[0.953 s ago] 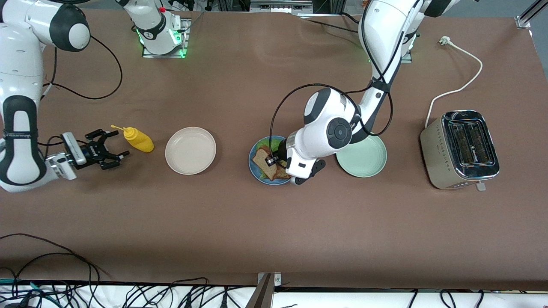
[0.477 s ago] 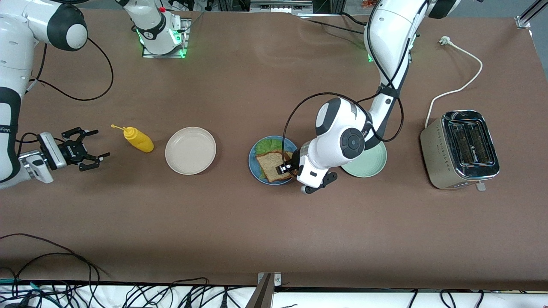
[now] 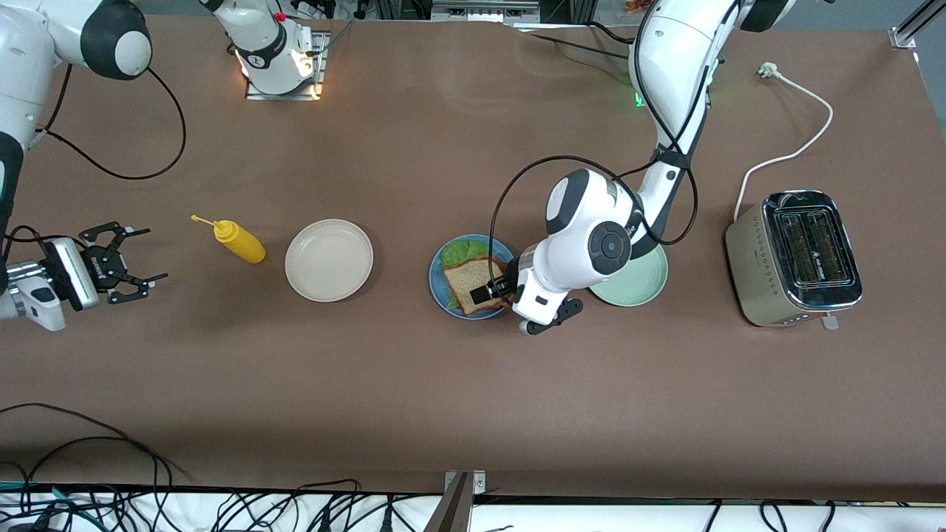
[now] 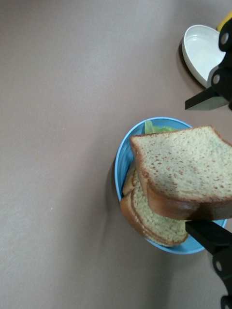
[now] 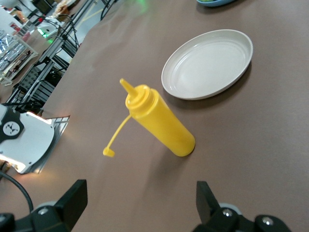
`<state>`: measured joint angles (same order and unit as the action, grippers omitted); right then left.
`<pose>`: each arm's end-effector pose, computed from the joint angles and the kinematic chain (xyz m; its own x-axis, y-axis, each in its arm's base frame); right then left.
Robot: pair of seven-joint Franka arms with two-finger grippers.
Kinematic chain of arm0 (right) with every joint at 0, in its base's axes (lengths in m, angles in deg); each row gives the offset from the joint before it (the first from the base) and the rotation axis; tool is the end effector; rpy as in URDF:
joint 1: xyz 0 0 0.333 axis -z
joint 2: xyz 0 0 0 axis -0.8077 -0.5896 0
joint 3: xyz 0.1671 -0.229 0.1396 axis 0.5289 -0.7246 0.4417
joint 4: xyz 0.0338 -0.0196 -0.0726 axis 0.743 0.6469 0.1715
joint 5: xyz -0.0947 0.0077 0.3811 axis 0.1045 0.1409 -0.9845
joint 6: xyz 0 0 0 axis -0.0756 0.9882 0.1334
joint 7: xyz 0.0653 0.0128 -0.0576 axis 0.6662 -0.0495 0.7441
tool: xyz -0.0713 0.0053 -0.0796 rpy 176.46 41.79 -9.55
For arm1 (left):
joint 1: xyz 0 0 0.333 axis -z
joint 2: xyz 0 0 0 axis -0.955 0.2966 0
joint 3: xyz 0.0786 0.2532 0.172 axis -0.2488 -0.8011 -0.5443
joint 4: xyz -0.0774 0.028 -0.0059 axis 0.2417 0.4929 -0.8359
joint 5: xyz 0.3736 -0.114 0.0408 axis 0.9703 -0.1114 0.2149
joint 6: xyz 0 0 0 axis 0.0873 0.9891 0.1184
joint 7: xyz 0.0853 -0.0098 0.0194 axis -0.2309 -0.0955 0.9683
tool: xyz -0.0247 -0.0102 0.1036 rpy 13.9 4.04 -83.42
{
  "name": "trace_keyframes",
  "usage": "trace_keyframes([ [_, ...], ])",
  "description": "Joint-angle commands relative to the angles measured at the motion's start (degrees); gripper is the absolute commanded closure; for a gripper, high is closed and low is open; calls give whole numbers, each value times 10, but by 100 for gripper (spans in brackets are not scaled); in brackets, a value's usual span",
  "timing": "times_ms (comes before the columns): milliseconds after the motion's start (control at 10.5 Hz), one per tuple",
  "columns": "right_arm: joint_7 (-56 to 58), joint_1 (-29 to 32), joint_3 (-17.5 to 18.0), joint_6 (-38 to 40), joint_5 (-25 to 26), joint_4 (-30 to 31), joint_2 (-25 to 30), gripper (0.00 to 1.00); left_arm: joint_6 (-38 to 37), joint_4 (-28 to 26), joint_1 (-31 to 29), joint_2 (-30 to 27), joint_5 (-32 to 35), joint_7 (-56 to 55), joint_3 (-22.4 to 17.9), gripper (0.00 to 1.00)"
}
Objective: Make sandwich in blue plate with both arms
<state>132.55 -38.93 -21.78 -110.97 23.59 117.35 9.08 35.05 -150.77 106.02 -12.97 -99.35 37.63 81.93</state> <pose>0.6543 -0.1940 0.2640 0.1262 0.7862 0.6049 0.8414 0.2382 -0.4852 0.6342 -0.4027 0.2846 0.8711 0.4012 -0.2831 0.4825 -0.8065 0.3418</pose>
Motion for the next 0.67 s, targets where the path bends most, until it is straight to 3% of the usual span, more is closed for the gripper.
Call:
trace_keyframes([
  [0, -71, -24, -3, 2, 15, -2, 26, 0, -7, -94, -2, -59, 58, 33, -6, 0],
  [286, -133, -48, -4, 7, 14, -1, 62, 0, -7, -95, -1, -58, 58, 29, -6, 0],
  [572, -208, -109, -40, 11, 16, 1, 98, 0, -13, -95, -3, -73, 58, 29, -14, 0],
])
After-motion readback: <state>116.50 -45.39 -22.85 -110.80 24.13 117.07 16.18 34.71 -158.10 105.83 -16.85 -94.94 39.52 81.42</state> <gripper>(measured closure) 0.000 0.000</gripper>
